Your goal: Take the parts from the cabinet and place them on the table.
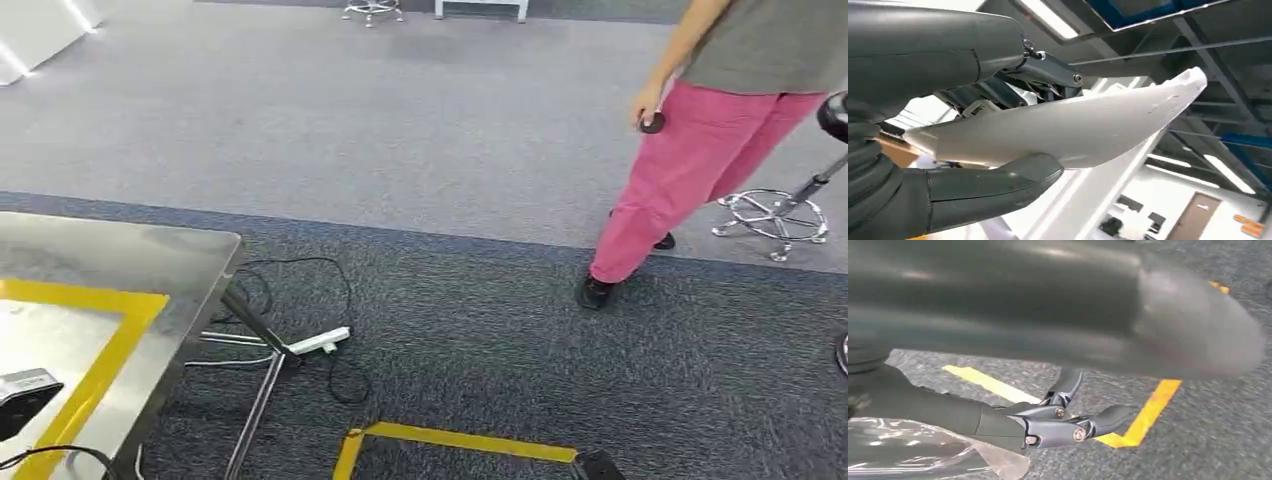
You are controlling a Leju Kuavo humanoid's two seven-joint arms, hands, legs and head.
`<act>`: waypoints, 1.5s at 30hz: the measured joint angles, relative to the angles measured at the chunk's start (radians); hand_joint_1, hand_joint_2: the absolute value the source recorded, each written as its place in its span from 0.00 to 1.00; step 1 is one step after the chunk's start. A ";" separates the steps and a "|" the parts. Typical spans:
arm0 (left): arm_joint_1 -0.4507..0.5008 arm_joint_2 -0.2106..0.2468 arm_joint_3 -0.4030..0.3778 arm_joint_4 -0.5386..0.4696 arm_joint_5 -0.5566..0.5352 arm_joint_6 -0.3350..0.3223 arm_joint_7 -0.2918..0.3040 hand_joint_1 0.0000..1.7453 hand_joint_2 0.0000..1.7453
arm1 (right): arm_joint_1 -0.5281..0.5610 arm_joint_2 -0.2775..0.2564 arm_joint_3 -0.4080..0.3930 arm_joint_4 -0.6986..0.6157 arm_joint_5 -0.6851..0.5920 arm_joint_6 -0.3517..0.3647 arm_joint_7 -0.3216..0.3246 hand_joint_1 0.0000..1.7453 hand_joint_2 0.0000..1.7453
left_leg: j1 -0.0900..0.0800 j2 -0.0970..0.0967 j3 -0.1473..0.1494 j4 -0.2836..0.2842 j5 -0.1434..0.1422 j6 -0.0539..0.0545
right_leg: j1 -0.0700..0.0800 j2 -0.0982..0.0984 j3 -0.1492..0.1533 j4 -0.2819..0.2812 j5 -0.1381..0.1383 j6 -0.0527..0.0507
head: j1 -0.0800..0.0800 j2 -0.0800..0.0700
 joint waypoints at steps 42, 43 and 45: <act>0.026 0.032 -0.005 -0.001 -0.008 0.001 0.039 1.00 1.00 | 0.003 0.000 -0.003 -0.021 0.018 -0.008 0.015 0.00 0.00 | -0.012 0.221 0.030 0.018 -0.022 -0.006 | 0.004 -0.171 0.020 -0.013 -0.010 -0.020 | -0.007 0.000; 0.023 0.032 -0.005 -0.002 -0.008 0.001 0.039 1.00 1.00 | 0.004 0.000 -0.003 -0.022 0.018 -0.008 0.015 0.00 0.00 | -0.024 0.240 0.037 -0.005 -0.035 0.000 | 0.012 -0.182 0.020 -0.008 -0.015 -0.012 | -0.007 0.000; 0.027 0.032 -0.004 -0.002 -0.008 0.002 0.039 1.00 1.00 | 0.002 0.000 -0.003 -0.023 0.018 -0.008 0.015 0.00 0.00 | -0.024 0.216 0.030 0.001 -0.034 0.009 | 0.011 -0.206 0.023 -0.011 -0.016 -0.005 | -0.006 0.000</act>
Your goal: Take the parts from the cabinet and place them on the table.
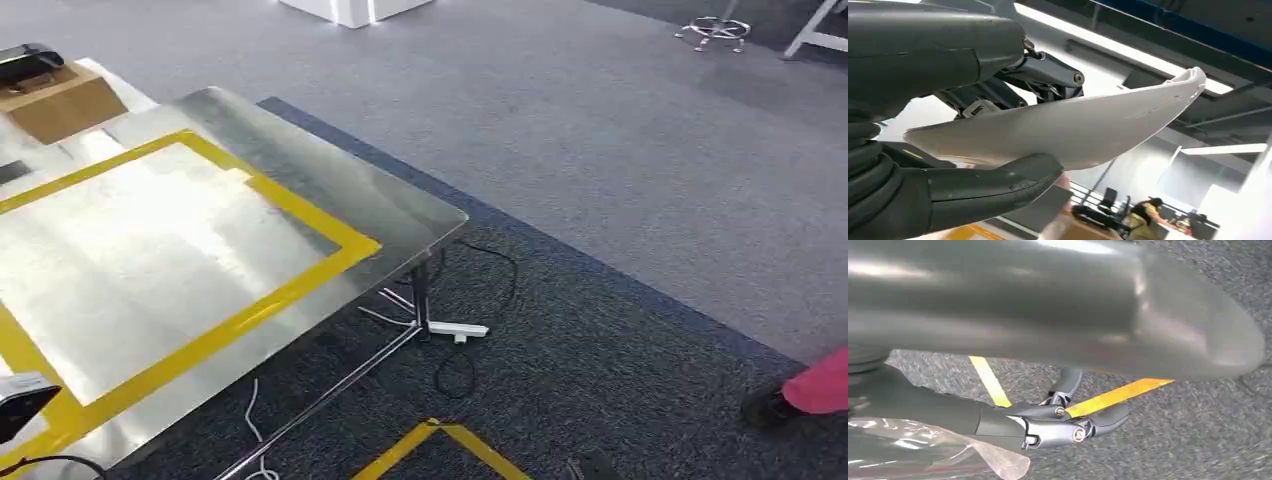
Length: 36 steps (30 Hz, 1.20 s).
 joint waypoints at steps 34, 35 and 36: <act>-0.016 0.033 -0.018 0.000 -0.008 0.002 0.032 1.00 1.00 | -0.003 0.000 -0.010 -0.007 0.018 0.000 0.010 0.00 0.00 | 0.016 -0.040 -0.006 -0.008 0.012 0.009 | -0.011 0.050 0.010 0.019 -0.047 0.029 | 0.005 0.000; -0.021 0.034 -0.019 0.000 -0.009 0.001 0.036 1.00 1.00 | -0.003 0.000 -0.010 -0.009 0.018 -0.001 0.010 0.00 0.00 | 0.017 -0.052 -0.007 -0.007 0.012 0.017 | -0.013 0.101 -0.022 0.088 -0.084 0.031 | 0.007 0.000; -0.021 0.033 -0.021 0.000 -0.010 0.000 0.038 1.00 1.00 | -0.002 0.000 -0.011 -0.009 0.018 -0.003 0.011 0.00 0.00 | 0.017 -0.064 -0.008 -0.007 0.012 0.019 | -0.014 0.121 -0.066 0.175 -0.123 0.032 | 0.010 0.000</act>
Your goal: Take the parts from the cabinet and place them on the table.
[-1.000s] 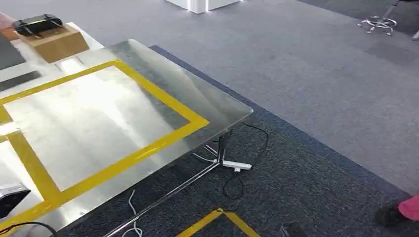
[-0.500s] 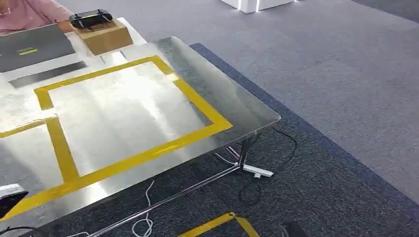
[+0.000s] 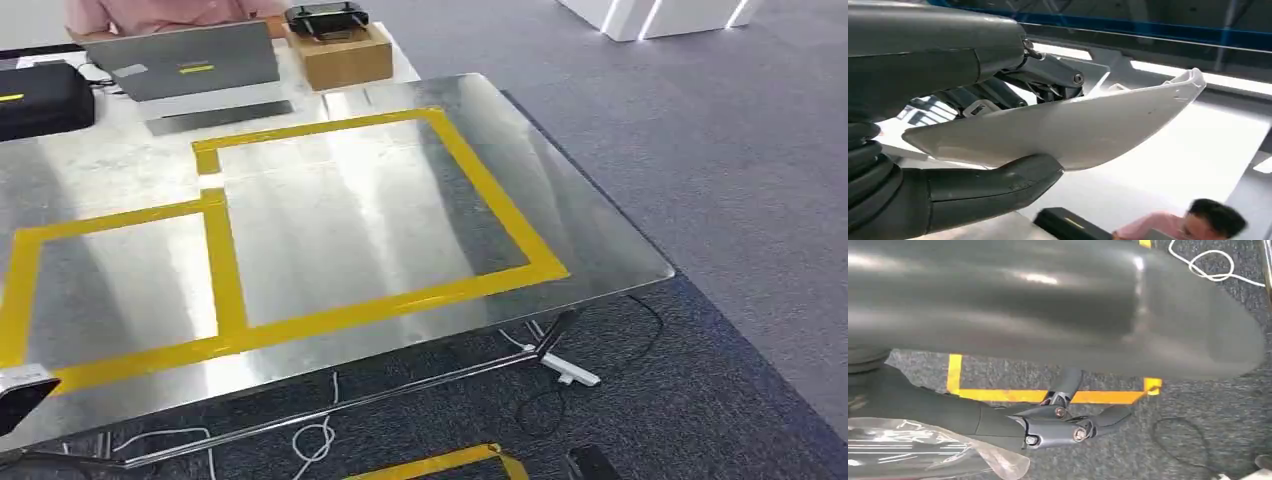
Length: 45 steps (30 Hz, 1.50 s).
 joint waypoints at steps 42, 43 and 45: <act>-0.074 0.040 -0.108 0.019 0.029 -0.063 -0.007 1.00 1.00 | 0.028 0.000 -0.044 0.007 -0.024 0.057 -0.031 0.00 0.00 | -0.002 -0.001 0.006 0.000 -0.003 -0.027 | 0.004 -0.027 0.066 -0.189 0.129 -0.027 | -0.013 0.000; -0.081 0.042 -0.113 0.019 0.034 -0.066 -0.008 1.00 1.00 | 0.027 0.000 -0.044 0.007 -0.024 0.057 -0.031 0.00 0.00 | -0.002 -0.001 0.006 0.000 -0.002 -0.027 | 0.004 -0.027 0.066 -0.189 0.130 -0.027 | -0.013 0.000; -0.092 0.045 -0.124 0.020 0.035 -0.069 -0.009 1.00 1.00 | 0.027 0.000 -0.044 0.007 -0.024 0.056 -0.031 0.00 0.00 | -0.002 0.000 0.006 0.000 -0.002 -0.027 | 0.005 -0.026 0.066 -0.188 0.130 -0.026 | -0.014 0.000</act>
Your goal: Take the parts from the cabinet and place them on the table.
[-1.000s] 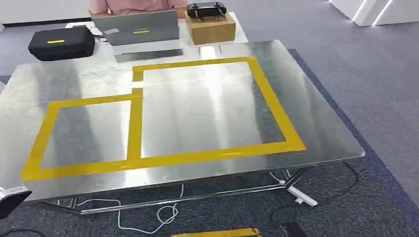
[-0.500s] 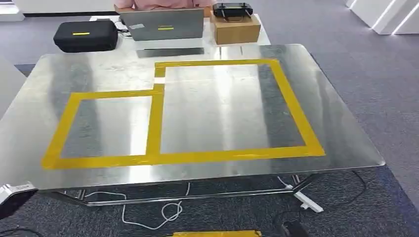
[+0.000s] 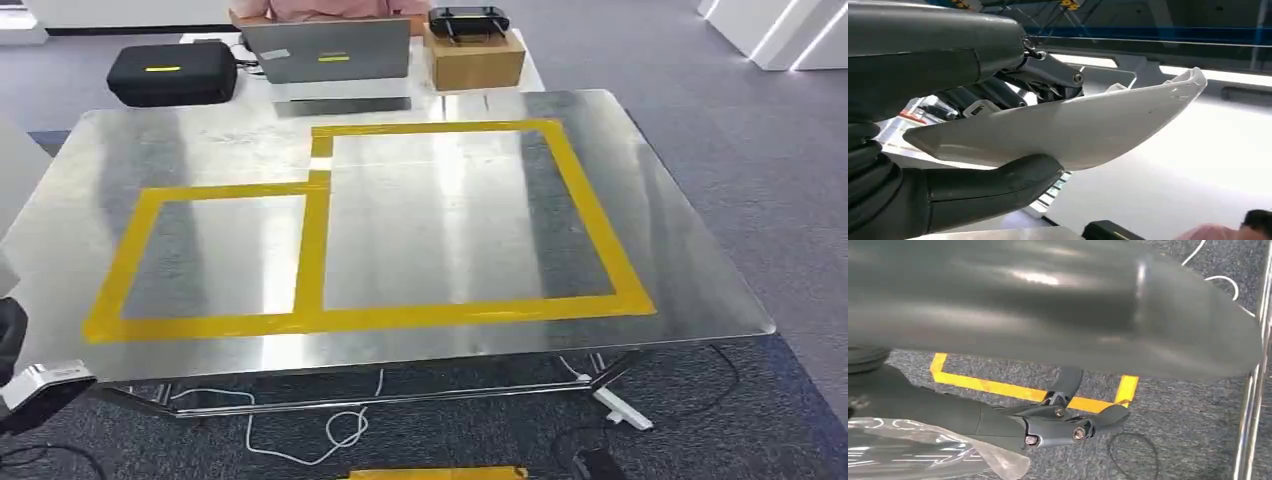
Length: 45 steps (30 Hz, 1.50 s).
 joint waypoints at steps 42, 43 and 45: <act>-0.404 -0.167 -0.472 0.583 0.060 -0.404 0.043 1.00 1.00 | -0.007 0.017 -0.034 0.040 0.069 0.094 0.094 0.00 0.00 | 0.000 0.001 0.000 0.000 0.000 0.001 | 0.001 0.001 0.000 0.000 0.000 0.001 | 0.000 0.000; -0.405 -0.171 -0.475 0.595 0.059 -0.404 0.044 1.00 1.00 | -0.006 0.017 -0.037 0.039 0.069 0.094 0.094 0.00 0.00 | 0.000 0.001 0.000 0.000 0.000 0.001 | 0.000 0.001 0.000 0.000 0.000 0.001 | 0.000 0.000; -0.408 -0.177 -0.481 0.610 0.058 -0.404 0.044 1.00 1.00 | -0.006 0.017 -0.039 0.037 0.069 0.094 0.094 0.00 0.00 | 0.000 0.001 0.000 0.000 0.000 0.001 | 0.001 0.001 0.000 0.000 0.000 0.001 | 0.000 0.000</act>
